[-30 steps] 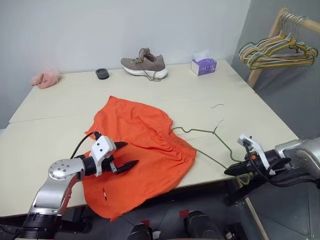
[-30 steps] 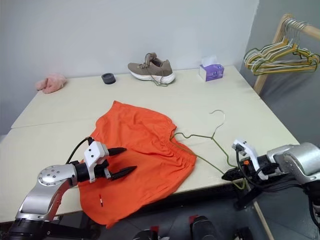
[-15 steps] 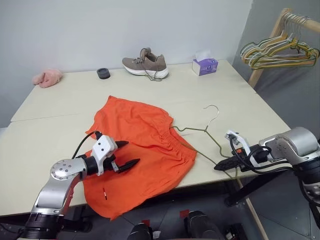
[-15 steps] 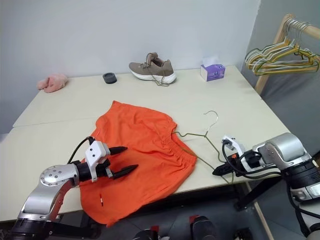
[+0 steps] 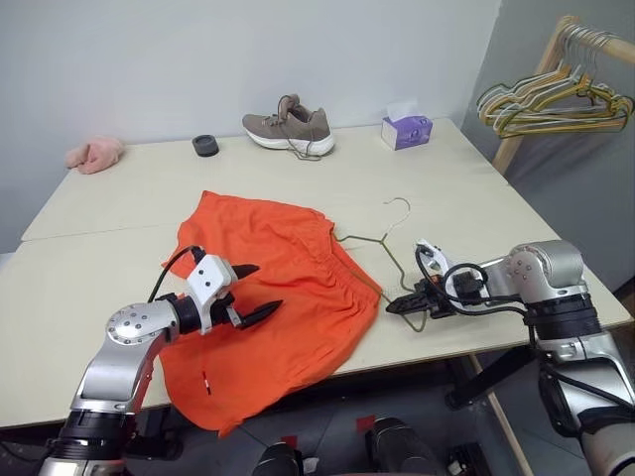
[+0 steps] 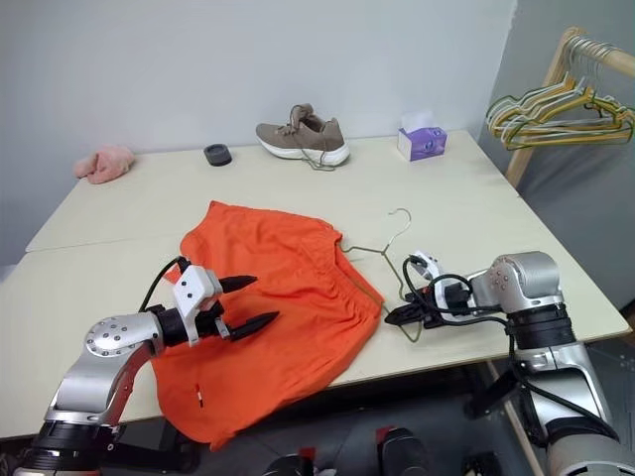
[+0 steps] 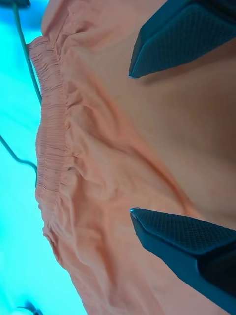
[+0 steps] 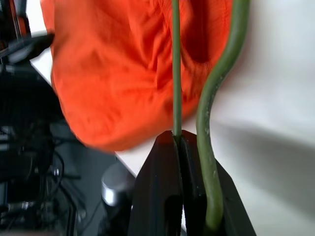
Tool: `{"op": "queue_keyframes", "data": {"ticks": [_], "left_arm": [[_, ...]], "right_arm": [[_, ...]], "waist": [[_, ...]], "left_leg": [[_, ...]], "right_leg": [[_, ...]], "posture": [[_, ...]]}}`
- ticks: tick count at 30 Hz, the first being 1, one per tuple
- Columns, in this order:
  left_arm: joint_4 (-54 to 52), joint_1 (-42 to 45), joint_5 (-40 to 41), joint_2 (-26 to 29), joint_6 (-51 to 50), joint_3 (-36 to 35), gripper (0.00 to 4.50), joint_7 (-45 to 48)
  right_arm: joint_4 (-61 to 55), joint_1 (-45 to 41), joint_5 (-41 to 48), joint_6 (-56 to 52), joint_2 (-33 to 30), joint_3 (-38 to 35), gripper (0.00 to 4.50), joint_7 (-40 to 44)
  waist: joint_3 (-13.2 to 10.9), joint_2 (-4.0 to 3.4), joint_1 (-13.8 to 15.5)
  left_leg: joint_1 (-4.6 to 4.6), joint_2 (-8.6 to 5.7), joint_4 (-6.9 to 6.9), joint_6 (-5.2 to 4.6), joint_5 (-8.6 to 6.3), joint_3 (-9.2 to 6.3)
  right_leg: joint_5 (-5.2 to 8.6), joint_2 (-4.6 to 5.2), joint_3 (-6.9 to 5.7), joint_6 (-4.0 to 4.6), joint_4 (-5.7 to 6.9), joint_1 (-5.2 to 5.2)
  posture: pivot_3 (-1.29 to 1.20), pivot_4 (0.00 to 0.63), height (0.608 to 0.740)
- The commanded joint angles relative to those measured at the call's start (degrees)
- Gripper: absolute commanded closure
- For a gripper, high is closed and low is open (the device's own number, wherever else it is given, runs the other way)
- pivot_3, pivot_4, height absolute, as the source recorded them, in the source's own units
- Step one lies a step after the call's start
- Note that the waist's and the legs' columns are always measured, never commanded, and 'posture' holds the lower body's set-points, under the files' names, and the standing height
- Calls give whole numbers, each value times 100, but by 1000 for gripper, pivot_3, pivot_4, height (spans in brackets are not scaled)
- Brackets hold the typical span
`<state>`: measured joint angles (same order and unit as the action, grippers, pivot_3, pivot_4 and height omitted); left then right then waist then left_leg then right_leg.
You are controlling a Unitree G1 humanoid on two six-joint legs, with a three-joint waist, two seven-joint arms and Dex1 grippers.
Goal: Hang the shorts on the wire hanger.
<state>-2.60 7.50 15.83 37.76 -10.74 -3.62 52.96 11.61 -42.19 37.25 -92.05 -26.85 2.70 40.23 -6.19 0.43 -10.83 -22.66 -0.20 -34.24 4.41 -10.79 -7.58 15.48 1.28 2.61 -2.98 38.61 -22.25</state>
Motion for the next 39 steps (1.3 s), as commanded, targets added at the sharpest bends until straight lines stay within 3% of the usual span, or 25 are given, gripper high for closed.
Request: {"op": "queue_keyframes", "data": {"ticks": [1, 6, 16, 24, 28, 39], "left_arm": [[-45, 178, 58, -38, 32, -51, 54, -57], [-12, 241, 28, -57, 55, -34, 54, -41], [31, 299, 34, -105, 71, -27, 54, -52], [114, 426, 65, -127, 42, -55, 54, -58], [112, 433, 88, -159, 34, -94, 54, -110], [174, 595, 309, -16, -266, -365, 54, -140]], "right_arm": [[-20, -38, 259, -45, 112, -64, 4500, -259], [-39, 62, 490, -45, 157, 115, 4500, -528], [788, -550, 93, 93, 1072, -562, 4500, -1118], [1133, -836, -336, 1415, 963, 437, 4500, -206], [446, -680, -1407, 3546, 619, 1820, 4500, 647], [-121, -349, -2064, 4624, 535, 2123, 4500, 1076]], "waist": [[0, -1, -6], [0, -1, -10], [1, -1, -39], [1, -2, -53], [1, -3, -51], [3, 1, -41]], "left_leg": [[1, 1, 0, 0, 0, -1], [2, 0, 0, 0, 0, -2], [20, 8, 0, -3, 2, -2], [17, 8, 1, -3, 2, -2], [18, 8, 1, -2, 2, -2], [16, 8, 3, -1, 2, -11]], "right_leg": [[2, -1, -1, 3, 4, 0], [5, -1, -1, 9, 10, 0], [8, -12, 1, 14, 35, 0], [9, -11, 1, 15, 32, -2], [9, -12, 0, 15, 32, -3], [10, -11, -6, 16, 30, -3]], "posture": [[-149, 65, 740], [-145, 63, 740], [-151, 56, 740], [-154, 50, 740], [-151, 50, 740], [-149, 36, 740]]}}
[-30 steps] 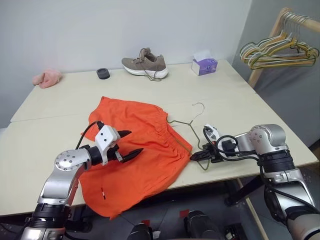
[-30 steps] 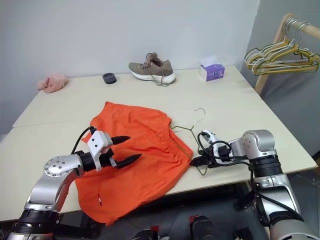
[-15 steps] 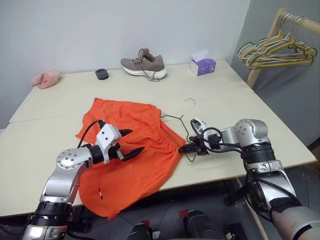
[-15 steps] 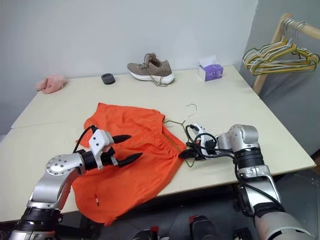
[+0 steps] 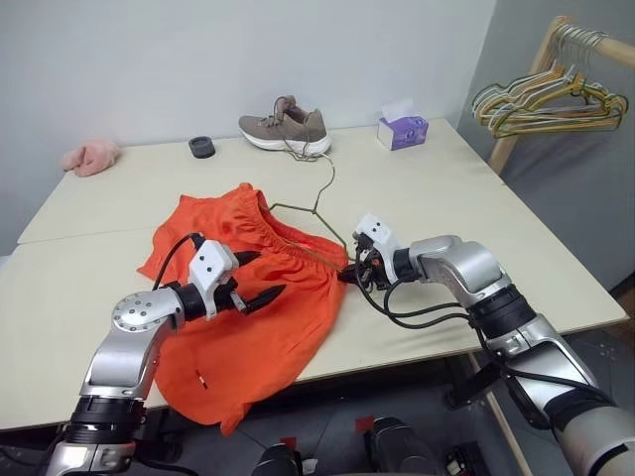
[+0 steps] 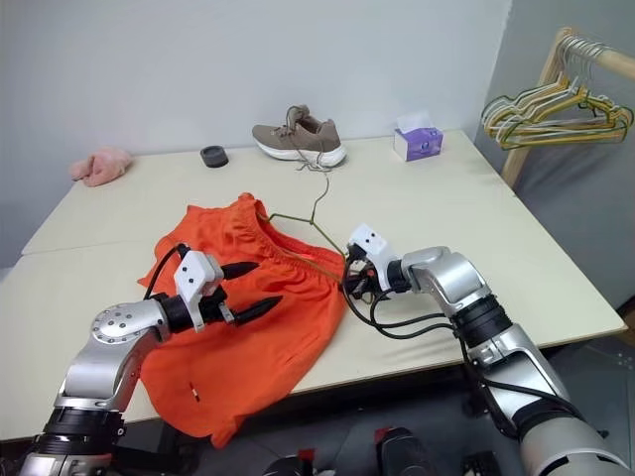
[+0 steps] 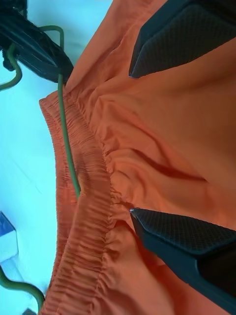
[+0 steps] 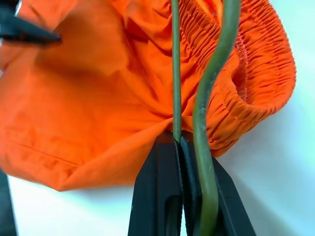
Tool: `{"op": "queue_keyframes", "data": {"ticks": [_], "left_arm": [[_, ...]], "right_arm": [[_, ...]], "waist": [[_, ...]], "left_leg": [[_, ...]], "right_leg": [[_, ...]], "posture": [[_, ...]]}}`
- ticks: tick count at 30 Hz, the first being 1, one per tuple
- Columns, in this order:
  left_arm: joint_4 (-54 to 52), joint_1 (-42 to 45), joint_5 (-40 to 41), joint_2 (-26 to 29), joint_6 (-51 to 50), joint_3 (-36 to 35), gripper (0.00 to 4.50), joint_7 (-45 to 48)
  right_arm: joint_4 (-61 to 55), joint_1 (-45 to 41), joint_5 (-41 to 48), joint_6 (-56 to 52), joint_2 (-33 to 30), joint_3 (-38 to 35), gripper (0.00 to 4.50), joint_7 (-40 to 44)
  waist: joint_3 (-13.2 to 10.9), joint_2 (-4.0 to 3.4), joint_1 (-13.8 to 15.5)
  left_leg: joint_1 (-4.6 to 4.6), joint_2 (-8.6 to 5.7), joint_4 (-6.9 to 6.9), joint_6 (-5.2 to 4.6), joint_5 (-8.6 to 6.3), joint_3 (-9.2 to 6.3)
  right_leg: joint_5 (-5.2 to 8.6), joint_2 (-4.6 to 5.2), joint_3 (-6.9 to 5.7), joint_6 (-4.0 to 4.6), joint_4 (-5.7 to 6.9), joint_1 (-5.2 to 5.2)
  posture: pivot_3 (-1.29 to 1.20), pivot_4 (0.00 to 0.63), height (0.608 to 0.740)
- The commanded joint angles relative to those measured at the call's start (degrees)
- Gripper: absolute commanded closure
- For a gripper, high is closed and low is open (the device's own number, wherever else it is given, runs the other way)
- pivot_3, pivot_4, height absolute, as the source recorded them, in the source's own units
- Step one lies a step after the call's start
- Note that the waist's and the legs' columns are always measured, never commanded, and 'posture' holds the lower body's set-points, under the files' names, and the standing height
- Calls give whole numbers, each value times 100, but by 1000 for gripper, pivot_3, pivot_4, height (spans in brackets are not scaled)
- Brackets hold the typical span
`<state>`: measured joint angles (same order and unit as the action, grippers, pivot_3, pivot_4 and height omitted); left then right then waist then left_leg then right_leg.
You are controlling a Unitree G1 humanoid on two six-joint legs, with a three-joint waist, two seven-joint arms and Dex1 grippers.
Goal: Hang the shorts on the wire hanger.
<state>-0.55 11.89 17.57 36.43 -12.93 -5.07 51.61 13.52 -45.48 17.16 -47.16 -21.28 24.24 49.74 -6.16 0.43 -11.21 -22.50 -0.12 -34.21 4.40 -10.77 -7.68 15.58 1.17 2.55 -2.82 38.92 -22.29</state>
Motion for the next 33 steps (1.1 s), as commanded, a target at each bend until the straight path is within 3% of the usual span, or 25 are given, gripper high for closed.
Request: {"op": "queue_keyframes", "data": {"ticks": [1, 5, 8, 14, 20, 25, 29, 33], "left_arm": [[-10, 176, 134, 140, -46, -237, 54, 10], [103, 224, 24, 251, 131, -249, 54, 75], [103, 236, 43, 271, 155, -205, 54, 114], [96, 270, 56, 278, 179, -182, 54, 151], [218, 308, 129, 463, 151, -444, 54, 191], [326, 389, 269, 605, 36, -678, 54, 205], [719, 808, 418, 1000, -56, -1118, 54, 231], [1298, 1144, 185, 1685, 239, -1019, 54, 807]], "right_arm": [[-340, 8, -65, 96, -18, -42, 4500, 142], [-728, 89, 285, -922, -410, 261, 4500, 823], [-750, 76, 4, -834, -629, 750, 4500, 1084], [40, -339, -351, -488, -96, 845, 4500, 970], [823, -679, -572, 23, 465, 360, 4500, 531], [878, -705, -702, 377, 473, 138, 4500, 469], [366, -473, -945, 886, 149, 155, 4500, 537], [-30, -293, -1147, 1160, -141, 272, 4500, 650]], "waist": [[0, 0, -2], [1, 1, 2], [3, 2, 3], [6, 5, -81], [15, 17, -127], [17, 19, -117], [18, 21, -93], [18, 21, -114]], "left_leg": [[0, 0, 0, 0, 0, 0], [0, 0, 0, 0, 0, -1], [0, -2, 0, 0, 0, 0], [10, 1, 0, 1, 1, -1], [7, 0, -1, 2, 2, -4], [3, -3, -1, 2, 2, -5], [1, -3, -1, 2, 2, -10], [3, -3, 1, 2, 1, -8]], "right_leg": [[0, 0, 0, 0, 1, 0], [0, 0, 0, 0, 1, 0], [1, 4, 1, 1, -2, 1], [0, 1, 0, 0, 9, 2], [-1, 1, -1, 0, 8, 2], [-1, 4, -1, 0, 5, 2], [-1, 4, -8, 0, 6, 0], [0, 3, -7, 1, 5, 1]], "posture": [[-149, 36, 740], [-149, 31, 740], [-152, 28, 740], [-152, 22, 740], [-147, 19, 740], [-141, 19, 740], [-147, 24, 740], [-146, 26, 740]]}}
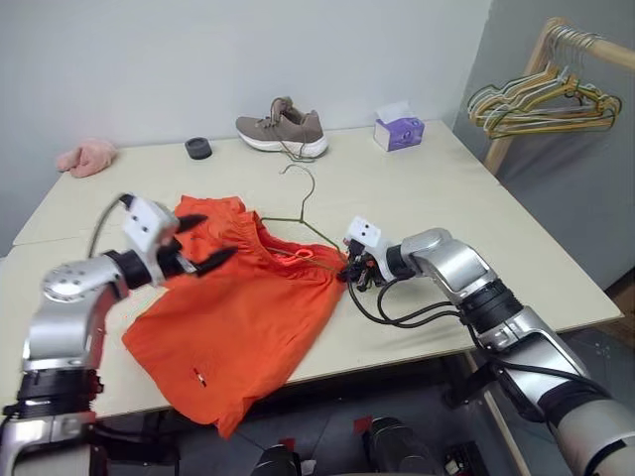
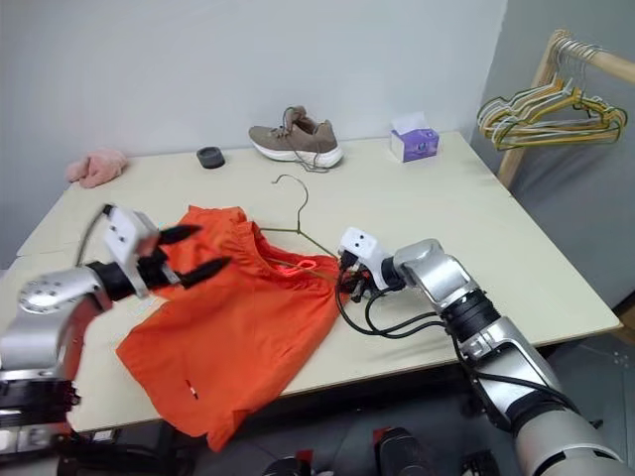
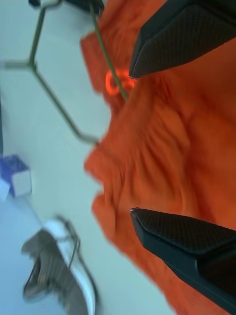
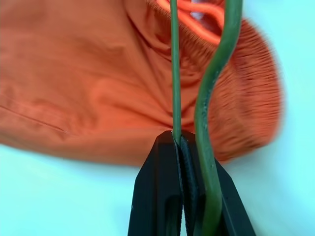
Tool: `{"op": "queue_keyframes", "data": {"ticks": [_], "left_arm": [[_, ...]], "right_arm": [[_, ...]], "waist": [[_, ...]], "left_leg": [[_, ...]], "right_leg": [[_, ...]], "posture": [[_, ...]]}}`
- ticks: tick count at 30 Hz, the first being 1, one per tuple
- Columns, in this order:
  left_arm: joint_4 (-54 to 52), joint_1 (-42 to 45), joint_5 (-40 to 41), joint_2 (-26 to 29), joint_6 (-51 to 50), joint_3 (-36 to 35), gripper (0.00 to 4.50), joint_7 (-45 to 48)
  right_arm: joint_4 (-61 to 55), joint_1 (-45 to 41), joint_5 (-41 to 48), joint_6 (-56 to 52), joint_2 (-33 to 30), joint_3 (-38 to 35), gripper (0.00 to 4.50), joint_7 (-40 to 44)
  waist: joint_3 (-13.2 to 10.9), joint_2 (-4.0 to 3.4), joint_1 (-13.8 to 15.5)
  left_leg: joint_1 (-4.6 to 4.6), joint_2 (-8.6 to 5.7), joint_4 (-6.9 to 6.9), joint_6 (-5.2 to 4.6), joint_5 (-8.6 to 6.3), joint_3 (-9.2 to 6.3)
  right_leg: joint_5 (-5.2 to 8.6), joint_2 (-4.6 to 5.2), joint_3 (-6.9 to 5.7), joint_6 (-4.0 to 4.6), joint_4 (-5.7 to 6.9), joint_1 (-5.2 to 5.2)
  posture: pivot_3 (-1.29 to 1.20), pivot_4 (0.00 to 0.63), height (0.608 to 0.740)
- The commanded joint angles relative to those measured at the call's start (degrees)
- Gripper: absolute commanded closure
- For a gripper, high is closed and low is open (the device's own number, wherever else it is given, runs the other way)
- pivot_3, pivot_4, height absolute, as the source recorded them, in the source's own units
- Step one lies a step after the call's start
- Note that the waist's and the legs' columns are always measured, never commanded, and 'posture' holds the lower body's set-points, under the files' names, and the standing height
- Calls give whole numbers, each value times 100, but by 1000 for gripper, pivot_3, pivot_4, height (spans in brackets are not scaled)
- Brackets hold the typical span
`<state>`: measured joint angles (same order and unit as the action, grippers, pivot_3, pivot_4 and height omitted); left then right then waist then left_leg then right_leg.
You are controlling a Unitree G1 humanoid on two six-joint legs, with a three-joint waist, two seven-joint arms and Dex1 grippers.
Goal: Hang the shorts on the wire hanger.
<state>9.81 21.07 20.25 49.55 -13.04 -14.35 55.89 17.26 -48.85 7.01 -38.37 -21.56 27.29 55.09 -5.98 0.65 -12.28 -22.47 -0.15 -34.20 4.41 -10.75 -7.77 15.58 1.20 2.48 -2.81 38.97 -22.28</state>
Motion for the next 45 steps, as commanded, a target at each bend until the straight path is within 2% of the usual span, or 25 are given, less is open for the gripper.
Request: {"op": "queue_keyframes", "data": {"ticks": [1, 7, 14, 21, 26, 31, 34, 40, 45], "left_arm": [[369, 295, -126, 486, 315, -28, 54, 504], [871, 781, -596, 906, 896, 622, 54, 1352], [1312, 1498, -998, 467, 1423, 1281, 54, 1573], [1091, 1190, -1069, 390, 1412, 1685, 54, 2104], [1297, 1357, -918, 500, 1084, 1506, 54, 2227], [1134, 1007, -980, 554, 1167, 1630, 54, 2395], [1109, 984, -1057, 411, 1213, 1646, 616, 2195], [1112, 1105, -1001, 133, 1140, 1599, 2480, 1890], [1091, 1109, -987, 155, 1052, 1638, 3984, 1945]], "right_arm": [[-463, 76, -171, 321, -155, -18, 4500, 131], [-791, 205, -452, 605, -330, 97, 4500, 220], [-1101, 303, -819, 1008, -399, 236, 4500, 270], [-1355, 371, -860, 947, -411, 192, 4500, 288], [-1413, 416, -866, 909, -464, 154, 4500, 308], [-1460, 418, -828, 886, -433, 117, 4500, 287], [-1519, 397, -787, 864, -395, 103, 4500, 297], [-1741, 411, -728, 786, -332, 120, 4500, 302], [-1857, 454, -756, 934, -389, 190, 4500, 373]], "waist": [[0, 0, -14], [0, 0, -23], [0, 1, -7], [0, 1, -92], [0, 1, -89], [0, 1, -103], [0, 1, -99], [0, 1, -59], [0, 1, -60]], "left_leg": [[0, 0, 0, 0, 0, 2], [0, 0, 3, 0, 0, 2], [0, 0, 2, 0, 0, 2], [1, 3, 2, 0, 0, 4], [1, 2, 1, 0, 0, 2], [3, 3, 1, 0, 0, 4], [2, 3, 1, 0, 0, 2], [2, 3, 0, 0, 0, 0], [2, 3, -1, 0, 0, 2]], "right_leg": [[0, 0, 1, 0, -1, 0], [1, 1, 1, 1, 1, -1], [1, 2, 1, 1, 0, 0], [1, 0, 5, 1, 2, -2], [1, 0, 3, 1, 3, 0], [1, 0, 5, 1, 3, 0], [1, 0, 4, 1, 3, -1], [1, 0, 2, 1, 4, 1], [1, 0, 3, 1, 4, 1]], "posture": [[-146, 26, 740], [-148, 27, 740], [-165, 28, 740], [-187, 35, 740], [-189, 37, 740], [-185, 38, 740], [-182, 37, 740], [-185, 36, 740], [-188, 36, 740]]}}
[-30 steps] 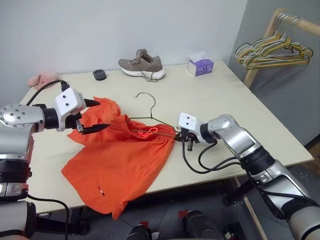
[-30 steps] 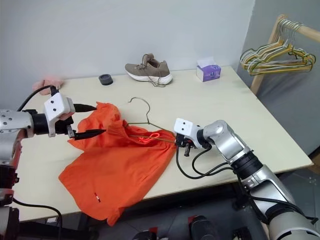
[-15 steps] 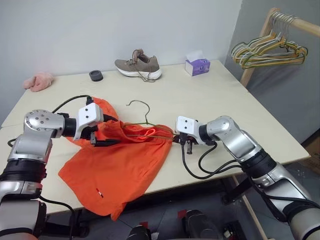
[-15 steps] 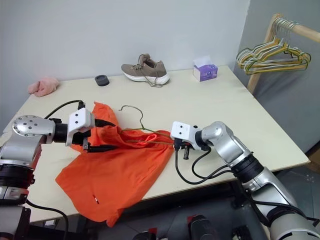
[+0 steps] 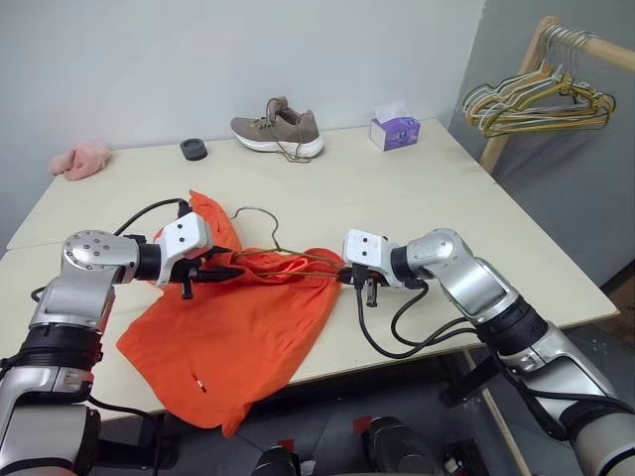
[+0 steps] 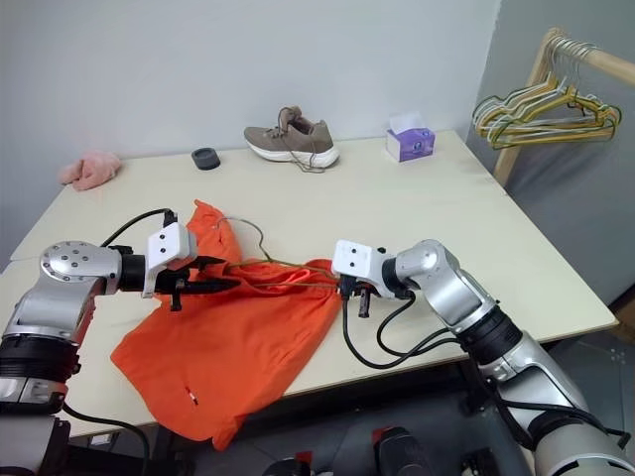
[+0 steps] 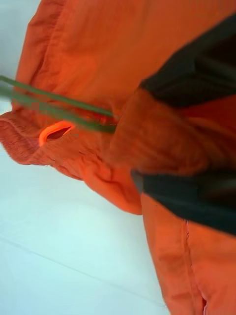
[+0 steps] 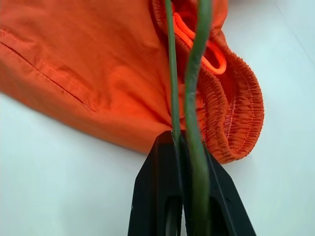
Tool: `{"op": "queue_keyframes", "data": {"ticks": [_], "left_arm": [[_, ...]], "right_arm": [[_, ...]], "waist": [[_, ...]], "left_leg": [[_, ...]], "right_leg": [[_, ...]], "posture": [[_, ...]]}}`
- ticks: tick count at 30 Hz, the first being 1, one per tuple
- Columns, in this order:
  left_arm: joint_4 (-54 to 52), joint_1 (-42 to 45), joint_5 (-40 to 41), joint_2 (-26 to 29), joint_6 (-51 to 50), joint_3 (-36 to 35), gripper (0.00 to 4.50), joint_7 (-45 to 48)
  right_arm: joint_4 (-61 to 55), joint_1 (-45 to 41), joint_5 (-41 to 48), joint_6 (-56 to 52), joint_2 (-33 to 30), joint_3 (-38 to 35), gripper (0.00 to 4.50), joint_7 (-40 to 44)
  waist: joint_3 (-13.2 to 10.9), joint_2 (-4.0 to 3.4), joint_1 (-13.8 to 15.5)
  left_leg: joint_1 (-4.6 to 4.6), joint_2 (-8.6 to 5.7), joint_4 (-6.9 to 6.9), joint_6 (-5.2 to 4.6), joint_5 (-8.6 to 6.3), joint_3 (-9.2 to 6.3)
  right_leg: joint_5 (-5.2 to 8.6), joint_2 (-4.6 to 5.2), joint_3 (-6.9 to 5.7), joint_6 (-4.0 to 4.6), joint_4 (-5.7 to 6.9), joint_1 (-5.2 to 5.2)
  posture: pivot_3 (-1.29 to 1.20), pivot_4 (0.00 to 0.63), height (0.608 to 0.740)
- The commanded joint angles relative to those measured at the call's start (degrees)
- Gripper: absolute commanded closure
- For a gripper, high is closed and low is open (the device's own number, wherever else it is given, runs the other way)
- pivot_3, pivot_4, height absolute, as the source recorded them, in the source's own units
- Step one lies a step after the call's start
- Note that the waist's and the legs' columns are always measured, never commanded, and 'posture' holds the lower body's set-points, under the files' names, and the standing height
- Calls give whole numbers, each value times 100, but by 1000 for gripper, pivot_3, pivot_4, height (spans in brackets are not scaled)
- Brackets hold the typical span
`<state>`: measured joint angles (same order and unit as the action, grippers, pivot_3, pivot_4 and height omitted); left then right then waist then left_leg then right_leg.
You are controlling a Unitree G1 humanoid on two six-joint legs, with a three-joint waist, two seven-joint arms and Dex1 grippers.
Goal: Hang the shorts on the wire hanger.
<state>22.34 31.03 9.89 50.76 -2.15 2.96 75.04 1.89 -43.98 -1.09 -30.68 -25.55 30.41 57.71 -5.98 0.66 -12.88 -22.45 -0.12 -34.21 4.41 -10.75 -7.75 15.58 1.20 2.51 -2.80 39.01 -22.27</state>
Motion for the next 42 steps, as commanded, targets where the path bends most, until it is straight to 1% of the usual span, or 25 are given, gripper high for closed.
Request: {"op": "queue_keyframes", "data": {"ticks": [1, 2, 3, 7, 9, 11, 12, 17, 19, 21, 25, 29, 31, 35, 42], "left_arm": [[-167, 101, 45, 46, -49, -85, 4221, 63], [-170, 95, 41, 51, -57, -83, 4350, 86], [-195, 68, 66, 83, -112, -79, 4380, 170], [-328, -47, 158, 217, -374, -77, 4383, 465], [-274, -55, 157, 249, -421, -134, 4394, 464], [-191, -38, 174, 260, -487, -204, 4408, 430], [-155, -34, 186, 271, -509, -230, 4408, 419], [-55, -30, 222, 324, -503, -385, 4435, 221], [-17, -17, 280, 344, -533, -510, 4441, 89], [-34, -33, 342, 369, -614, -624, 4455, 24], [-58, -54, 368, 391, -681, -731, 4464, -33], [-119, -27, 444, 435, -812, -783, 4464, -7], [-150, -26, 474, 463, -868, -799, 4464, 18], [-167, -5, 502, 476, -918, -836, 4464, 0], [-297, -101, 560, 491, -1012, -935, 4464, -50]], "right_arm": [[-340, -25, 45, 228, -11, -102, 4500, 139], [-352, -20, 41, 269, -26, -89, 4500, 156], [-336, -18, 28, 404, -16, -92, 4500, 136], [-289, -2, 26, 900, -136, -31, 4500, 415], [-255, 1, 54, 975, -205, -197, 4500, 405], [-150, -10, -47, 1143, -343, -306, 3991, 329], [-97, 1, -87, 1200, -426, -339, 3811, 328], [56, 291, -128, 1019, -663, -780, 2130, -97], [-45, 533, 1, 566, -503, -1078, 1452, -464], [-198, 775, 329, -68, 15, -1416, 819, -907], [-349, 968, 654, -825, 828, -1632, 769, -1364], [-371, 1049, 934, -1273, 1402, -1714, 769, -1686], [-249, 1012, 939, -1329, 1615, -1707, 769, -1875], [588, 758, 726, -1187, 2039, -1706, 769, -2479], [1551, 482, 740, -972, 2475, -1658, 769, -2667]], "waist": [[0, 0, 0], [0, 0, 0], [0, 0, 0], [0, 0, -23], [0, 0, -23], [0, 0, -20], [0, 1, -18], [2, 3, -13], [3, 5, -6], [6, 10, -22], [7, 9, -144], [11, 15, -142], [15, 20, -141], [23, 28, -144], [30, 37, -147]], "left_leg": [[0, 0, 0, 0, 0, 1], [0, 0, 0, 0, 0, 0], [0, 0, 0, 0, 0, 0], [1, 1, 0, 0, 0, 1], [1, 0, 0, 0, 0, 1], [1, 0, 0, 0, 0, 0], [1, 0, 0, 0, 0, 0], [1, 0, -1, 0, 0, 0], [1, 0, -1, 0, 0, -1], [1, 1, -1, 0, 0, -1], [10, 4, -1, 0, 0, 0], [10, 1, -4, 0, 2, -1], [9, 1, -5, -1, 2, -2], [9, 1, -4, 0, 2, -2], [9, 2, -4, 0, 2, -3]], "right_leg": [[0, 0, 0, 0, 0, 0], [0, 0, 0, 0, 0, 0], [0, 0, 0, 0, 0, 0], [0, 0, 0, 0, 1, 0], [0, 0, 0, 0, 0, 0], [0, 0, 0, 0, 1, 0], [0, 0, 0, 0, 1, 0], [0, 0, 0, 0, 0, 1], [0, 0, -1, 0, 0, 1], [0, 0, -1, 0, 2, 0], [0, -3, 3, 1, 13, 3], [-2, -2, 3, -1, 16, 4], [-1, -1, 3, -1, 14, 5], [-2, -1, 2, 0, 13, 4], [-4, -1, 2, 1, 12, 4]], "posture": [[-188, 36, 740], [-188, 36, 740], [-190, 35, 740], [-188, 33, 740], [-188, 32, 740], [-188, 32, 740], [-189, 29, 740], [-190, 27, 740], [-190, 26, 740], [-190, 25, 740], [-181, 18, 740], [-179, 16, 740], [-179, 16, 740], [-173, 10, 740], [-166, 1, 740]]}}
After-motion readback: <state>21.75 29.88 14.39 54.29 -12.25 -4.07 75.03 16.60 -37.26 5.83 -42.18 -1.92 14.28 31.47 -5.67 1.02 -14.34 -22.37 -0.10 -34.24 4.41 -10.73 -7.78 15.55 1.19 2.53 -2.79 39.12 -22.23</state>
